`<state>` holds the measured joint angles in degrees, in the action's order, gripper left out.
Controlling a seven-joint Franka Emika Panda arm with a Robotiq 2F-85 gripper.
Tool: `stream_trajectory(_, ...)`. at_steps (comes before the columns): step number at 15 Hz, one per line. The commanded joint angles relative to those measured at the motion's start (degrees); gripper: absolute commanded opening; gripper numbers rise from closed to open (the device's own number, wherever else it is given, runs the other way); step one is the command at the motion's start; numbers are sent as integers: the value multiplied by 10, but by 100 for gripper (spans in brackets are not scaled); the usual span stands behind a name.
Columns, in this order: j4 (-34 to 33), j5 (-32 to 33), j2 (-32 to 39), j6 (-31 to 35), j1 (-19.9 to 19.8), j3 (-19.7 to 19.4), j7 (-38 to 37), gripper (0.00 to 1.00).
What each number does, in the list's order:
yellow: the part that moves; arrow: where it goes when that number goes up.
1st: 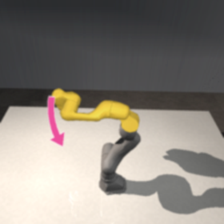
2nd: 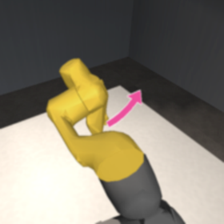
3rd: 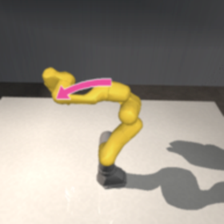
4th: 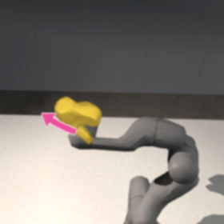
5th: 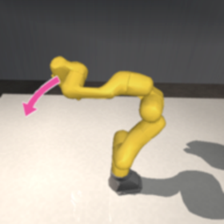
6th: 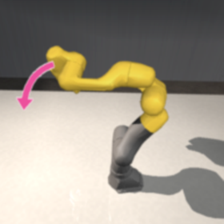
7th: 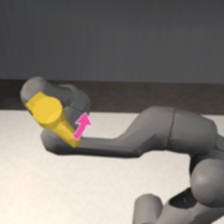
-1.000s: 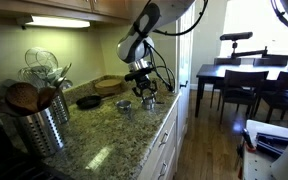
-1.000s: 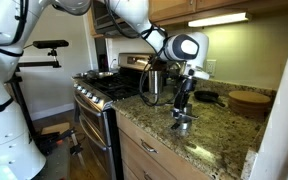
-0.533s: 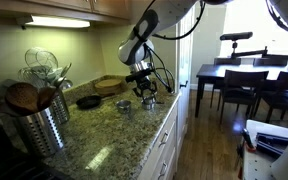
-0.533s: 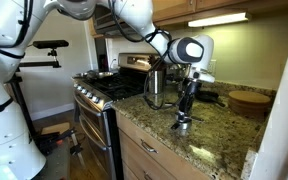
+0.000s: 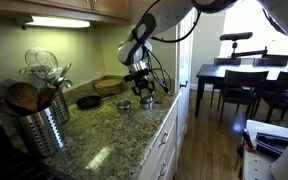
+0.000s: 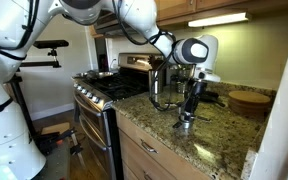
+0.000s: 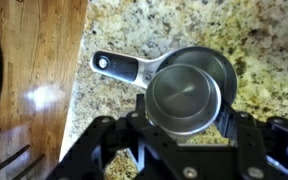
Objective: Put the small pot inside the medium pot and put both pots inside the large pot
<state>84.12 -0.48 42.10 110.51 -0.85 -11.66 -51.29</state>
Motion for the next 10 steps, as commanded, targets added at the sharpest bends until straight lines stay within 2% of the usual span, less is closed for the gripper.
stream_trajectory(1,-26,2,10,-25,-3,4,-7,40)
stream_trajectory(7,-35,1,11,-37,0,9,-5,40)
stream_trajectory(8,-36,1,11,-38,-1,10,-5,90)
stream_trajectory(10,-37,1,12,-38,0,10,-4,95)
